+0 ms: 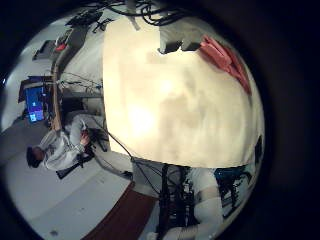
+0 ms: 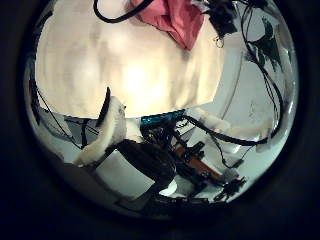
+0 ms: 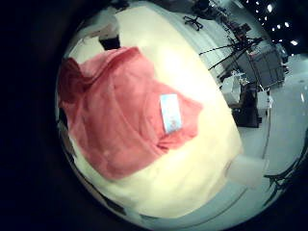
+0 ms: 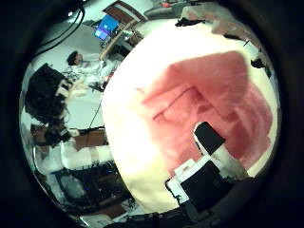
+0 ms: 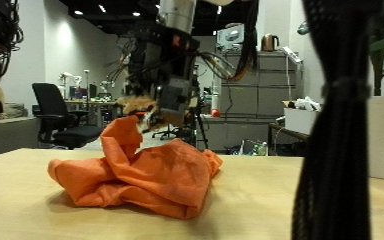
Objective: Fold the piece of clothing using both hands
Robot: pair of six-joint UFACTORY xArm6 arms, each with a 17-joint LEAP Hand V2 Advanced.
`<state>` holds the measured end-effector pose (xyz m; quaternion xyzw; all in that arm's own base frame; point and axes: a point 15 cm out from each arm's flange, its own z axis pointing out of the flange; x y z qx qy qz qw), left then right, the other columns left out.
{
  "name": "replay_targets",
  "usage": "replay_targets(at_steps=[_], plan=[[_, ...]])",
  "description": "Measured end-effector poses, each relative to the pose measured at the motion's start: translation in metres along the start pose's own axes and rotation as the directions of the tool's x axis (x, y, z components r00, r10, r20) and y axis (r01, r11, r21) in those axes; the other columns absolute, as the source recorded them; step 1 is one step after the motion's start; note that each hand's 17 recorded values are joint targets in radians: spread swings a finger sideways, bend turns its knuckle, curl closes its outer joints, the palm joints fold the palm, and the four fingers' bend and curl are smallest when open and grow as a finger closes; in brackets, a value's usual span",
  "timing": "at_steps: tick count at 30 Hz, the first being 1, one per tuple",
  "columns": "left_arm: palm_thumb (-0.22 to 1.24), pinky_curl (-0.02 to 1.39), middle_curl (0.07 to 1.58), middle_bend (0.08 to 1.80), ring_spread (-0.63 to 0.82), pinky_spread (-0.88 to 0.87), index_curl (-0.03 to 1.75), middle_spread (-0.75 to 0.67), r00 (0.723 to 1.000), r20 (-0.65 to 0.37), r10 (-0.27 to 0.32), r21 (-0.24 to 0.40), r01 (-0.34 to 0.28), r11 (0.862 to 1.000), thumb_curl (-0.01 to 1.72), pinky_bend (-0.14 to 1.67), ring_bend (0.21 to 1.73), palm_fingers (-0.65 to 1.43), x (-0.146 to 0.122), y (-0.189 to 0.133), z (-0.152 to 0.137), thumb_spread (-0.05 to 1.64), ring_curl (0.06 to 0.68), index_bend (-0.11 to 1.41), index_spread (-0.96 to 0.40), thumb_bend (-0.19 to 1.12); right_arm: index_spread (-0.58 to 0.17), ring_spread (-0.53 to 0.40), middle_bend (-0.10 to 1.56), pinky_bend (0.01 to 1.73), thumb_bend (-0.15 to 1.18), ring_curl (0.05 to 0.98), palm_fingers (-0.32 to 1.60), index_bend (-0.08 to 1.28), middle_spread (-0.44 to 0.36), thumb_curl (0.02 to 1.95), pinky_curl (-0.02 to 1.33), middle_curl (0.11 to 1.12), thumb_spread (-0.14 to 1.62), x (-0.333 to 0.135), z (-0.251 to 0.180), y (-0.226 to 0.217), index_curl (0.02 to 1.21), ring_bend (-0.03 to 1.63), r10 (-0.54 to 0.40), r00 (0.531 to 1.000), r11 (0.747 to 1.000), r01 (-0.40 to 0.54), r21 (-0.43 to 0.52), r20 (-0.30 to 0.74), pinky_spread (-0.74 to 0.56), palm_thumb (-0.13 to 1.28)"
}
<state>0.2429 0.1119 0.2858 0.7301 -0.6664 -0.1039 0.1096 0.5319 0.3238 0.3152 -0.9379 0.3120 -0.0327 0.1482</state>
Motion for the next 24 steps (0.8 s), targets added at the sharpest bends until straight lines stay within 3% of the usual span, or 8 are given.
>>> replay_targets(at_steps=[3,7,14,20,24], plan=[[0.61,0.31,0.35,0.22,0.52,0.46,0.28,0.29,1.000,0.006,0.006,0.000,-0.006,1.000,0.39,0.38,0.48,0.08,0.007,0.004,-0.002,1.21,0.209,0.15,0.14,-0.02,-0.427,-0.009,0.54,0.99,-0.02,0.335,-0.01,0.35,-0.071,0.74,0.41,0.41,1.04,0.010,-0.046,0.015,0.44,0.83,0.019,1.000,1.000,-0.018,0.013,-0.011,0.24,1.01],[0.61,0.31,0.35,0.22,0.52,0.46,0.28,0.29,1.000,0.011,0.011,0.019,-0.011,1.000,0.40,0.38,0.48,0.08,0.012,0.011,-0.010,1.20,0.209,0.15,0.14,-0.02,-0.431,0.092,0.48,0.91,-0.06,0.288,0.00,0.34,-0.026,0.71,0.36,0.38,1.03,0.013,-0.100,0.056,0.42,0.72,0.059,0.998,0.997,-0.059,-0.042,0.006,0.38,0.85],[0.61,0.31,0.36,0.22,0.52,0.46,0.28,0.28,0.999,0.028,0.047,0.034,-0.048,0.998,0.40,0.38,0.49,0.09,0.038,0.022,-0.025,1.20,0.209,0.15,0.13,-0.02,-0.409,0.151,0.41,0.68,-0.03,0.243,-0.02,0.31,0.015,0.63,0.28,0.35,1.12,0.029,-0.194,0.156,0.40,0.59,0.155,0.986,0.977,-0.163,-0.136,-0.066,0.41,0.67],[0.60,0.30,0.36,0.22,0.51,0.46,0.28,0.26,0.996,0.046,0.071,0.040,-0.073,0.997,0.40,0.38,0.48,0.11,0.064,0.023,-0.026,1.19,0.208,0.17,0.12,-0.02,-0.406,0.181,0.35,0.56,-0.06,0.210,0.02,0.29,0.034,0.50,0.24,0.33,1.22,0.011,-0.157,0.237,0.38,0.48,0.213,0.976,0.928,-0.217,-0.304,-0.046,0.41,0.44],[0.61,0.30,0.36,0.24,0.49,0.45,0.29,0.23,0.997,0.047,0.063,0.109,-0.067,0.992,0.40,0.36,0.48,0.15,0.063,0.007,-0.018,1.20,0.206,0.17,0.11,-0.01,-0.398,0.202,0.34,0.49,-0.04,0.197,0.01,0.25,0.038,0.42,0.23,0.33,1.27,0.005,-0.129,0.274,0.37,0.40,0.237,0.971,0.892,-0.234,-0.386,-0.039,0.40,0.34]])
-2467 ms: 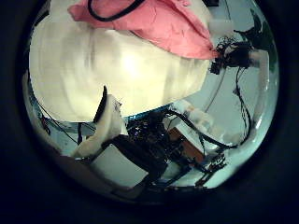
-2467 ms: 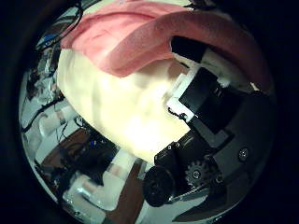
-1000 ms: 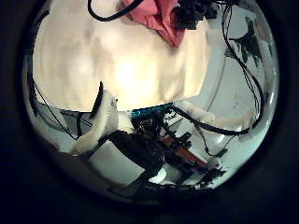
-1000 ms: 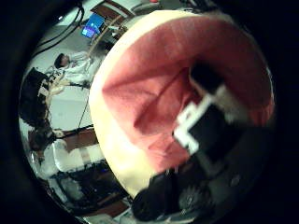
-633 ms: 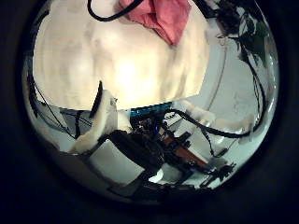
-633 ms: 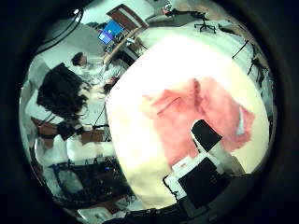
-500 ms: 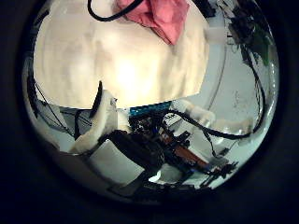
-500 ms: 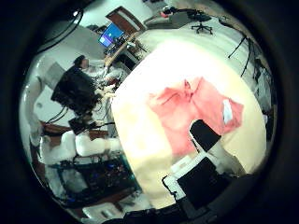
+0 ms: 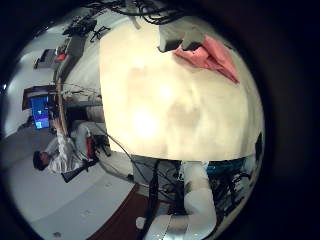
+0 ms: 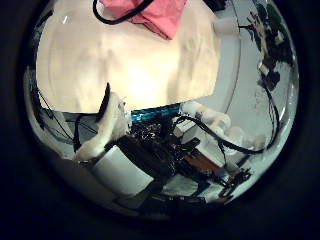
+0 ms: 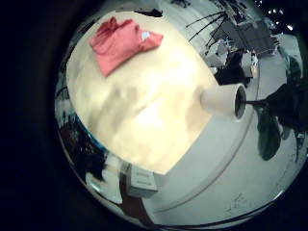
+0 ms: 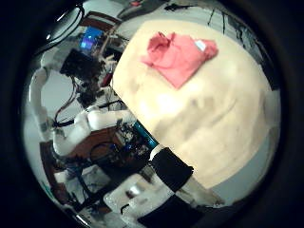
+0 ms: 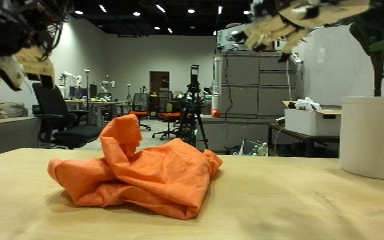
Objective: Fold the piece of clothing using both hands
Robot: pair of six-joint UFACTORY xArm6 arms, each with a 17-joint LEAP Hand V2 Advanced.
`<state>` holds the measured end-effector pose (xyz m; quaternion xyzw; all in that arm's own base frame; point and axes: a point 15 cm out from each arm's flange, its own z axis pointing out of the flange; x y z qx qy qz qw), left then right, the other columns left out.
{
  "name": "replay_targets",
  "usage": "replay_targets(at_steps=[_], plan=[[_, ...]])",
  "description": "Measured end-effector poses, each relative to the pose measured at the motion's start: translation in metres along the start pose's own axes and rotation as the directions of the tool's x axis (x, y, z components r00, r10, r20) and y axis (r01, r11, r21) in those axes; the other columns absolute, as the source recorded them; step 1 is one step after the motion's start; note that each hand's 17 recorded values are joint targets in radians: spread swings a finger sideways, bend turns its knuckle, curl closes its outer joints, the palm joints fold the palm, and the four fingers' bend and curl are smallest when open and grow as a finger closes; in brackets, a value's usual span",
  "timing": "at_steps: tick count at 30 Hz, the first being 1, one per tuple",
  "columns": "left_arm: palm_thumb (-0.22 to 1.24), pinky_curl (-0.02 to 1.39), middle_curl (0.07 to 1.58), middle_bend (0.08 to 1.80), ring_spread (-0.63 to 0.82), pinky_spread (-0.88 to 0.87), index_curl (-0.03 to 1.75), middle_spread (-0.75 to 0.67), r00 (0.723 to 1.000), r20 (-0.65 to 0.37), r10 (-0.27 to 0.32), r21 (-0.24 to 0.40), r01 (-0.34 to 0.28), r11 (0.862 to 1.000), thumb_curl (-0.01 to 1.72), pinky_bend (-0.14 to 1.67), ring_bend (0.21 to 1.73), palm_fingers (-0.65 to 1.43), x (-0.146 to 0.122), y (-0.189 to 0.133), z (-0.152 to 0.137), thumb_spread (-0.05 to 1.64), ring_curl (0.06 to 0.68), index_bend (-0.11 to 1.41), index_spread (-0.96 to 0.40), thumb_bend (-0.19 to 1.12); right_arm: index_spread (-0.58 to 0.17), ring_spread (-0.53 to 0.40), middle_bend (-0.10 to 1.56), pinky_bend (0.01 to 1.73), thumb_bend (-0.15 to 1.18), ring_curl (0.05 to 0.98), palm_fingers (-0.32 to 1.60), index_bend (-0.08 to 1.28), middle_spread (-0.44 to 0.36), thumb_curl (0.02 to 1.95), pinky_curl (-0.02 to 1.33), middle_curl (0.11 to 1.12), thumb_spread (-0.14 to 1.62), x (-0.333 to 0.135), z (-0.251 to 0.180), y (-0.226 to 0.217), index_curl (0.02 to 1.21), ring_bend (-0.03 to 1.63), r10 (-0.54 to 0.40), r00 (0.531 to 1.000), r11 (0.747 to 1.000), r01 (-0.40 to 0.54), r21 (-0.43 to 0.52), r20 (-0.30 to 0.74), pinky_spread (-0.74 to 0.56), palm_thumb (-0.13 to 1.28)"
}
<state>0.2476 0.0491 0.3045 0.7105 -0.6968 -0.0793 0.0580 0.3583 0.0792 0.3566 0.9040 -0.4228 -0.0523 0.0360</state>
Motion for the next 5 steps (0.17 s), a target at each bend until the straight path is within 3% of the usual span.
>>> replay_targets(at_steps=[5], plan=[[0.61,0.29,0.37,0.26,0.47,0.42,0.30,0.20,1.000,0.000,-0.013,-0.007,0.013,1.000,0.41,0.34,0.47,0.18,-0.003,0.013,0.012,1.18,0.202,0.17,0.08,-0.02,-0.396,0.224,0.34,0.41,-0.03,0.184,0.02,0.20,0.039,0.33,0.23,0.34,1.29,-0.011,0.054,0.026,0.36,0.33,0.022,0.998,0.994,-0.015,-0.112,0.061,0.39,0.25]])
